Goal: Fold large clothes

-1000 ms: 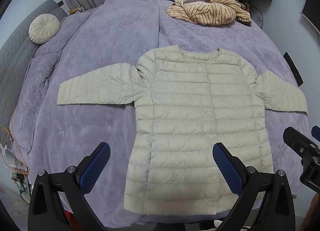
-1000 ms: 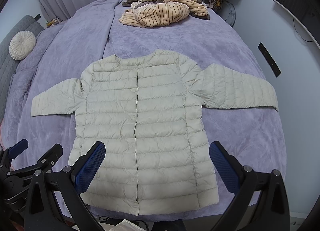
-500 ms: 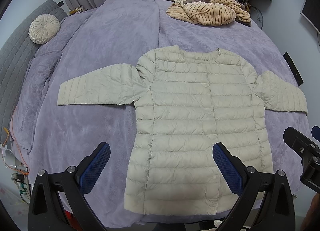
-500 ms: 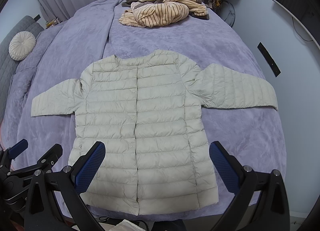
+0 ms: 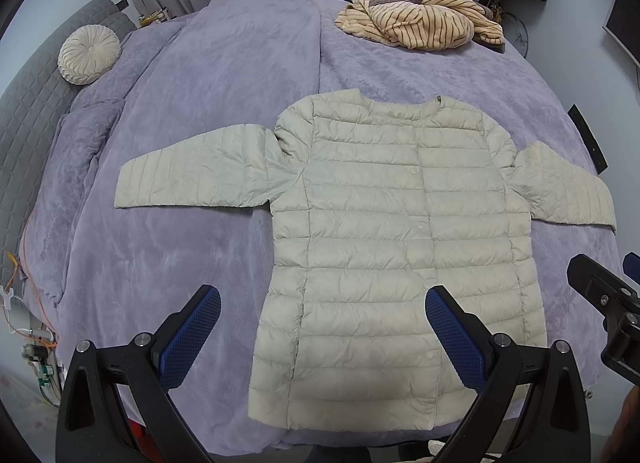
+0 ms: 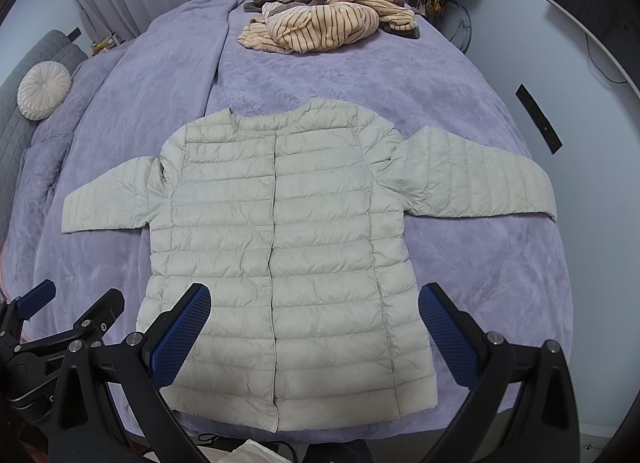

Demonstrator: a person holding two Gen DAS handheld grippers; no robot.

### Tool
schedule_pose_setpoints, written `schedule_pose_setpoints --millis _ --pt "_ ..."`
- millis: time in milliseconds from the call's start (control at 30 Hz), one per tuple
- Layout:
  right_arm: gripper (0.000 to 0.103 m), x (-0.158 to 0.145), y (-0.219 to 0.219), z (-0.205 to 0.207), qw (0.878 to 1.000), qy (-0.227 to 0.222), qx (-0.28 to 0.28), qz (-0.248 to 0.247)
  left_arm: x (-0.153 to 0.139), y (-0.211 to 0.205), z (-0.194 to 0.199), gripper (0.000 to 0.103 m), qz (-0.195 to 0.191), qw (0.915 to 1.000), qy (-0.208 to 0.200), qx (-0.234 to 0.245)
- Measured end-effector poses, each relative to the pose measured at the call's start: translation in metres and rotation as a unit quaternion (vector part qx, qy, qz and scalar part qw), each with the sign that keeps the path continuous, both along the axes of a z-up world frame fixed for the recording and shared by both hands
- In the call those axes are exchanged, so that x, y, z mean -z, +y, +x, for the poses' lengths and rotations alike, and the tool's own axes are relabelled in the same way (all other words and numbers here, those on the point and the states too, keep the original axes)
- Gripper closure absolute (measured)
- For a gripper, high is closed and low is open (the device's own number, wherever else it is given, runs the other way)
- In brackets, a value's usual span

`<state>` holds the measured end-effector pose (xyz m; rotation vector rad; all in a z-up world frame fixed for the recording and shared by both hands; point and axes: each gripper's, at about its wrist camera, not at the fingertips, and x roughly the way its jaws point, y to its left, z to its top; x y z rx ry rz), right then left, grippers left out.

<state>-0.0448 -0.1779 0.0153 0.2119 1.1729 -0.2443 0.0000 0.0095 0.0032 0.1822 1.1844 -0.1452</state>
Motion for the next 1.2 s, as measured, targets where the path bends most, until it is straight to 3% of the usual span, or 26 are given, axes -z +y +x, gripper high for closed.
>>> schedule_pose_setpoints --millis 1067,1200 --pt "0.000 0.008 0.013 -0.003 1.000 0.007 -0.003 -0.003 0.007 0.010 -0.001 0.000 0.002 0.9999 0.011 -0.010" --pt "0.000 0.009 0.017 -0.001 1.000 0.010 -0.008 -0.007 0.007 0.011 0.003 0.000 -0.011 0.9998 0.019 -0.002"
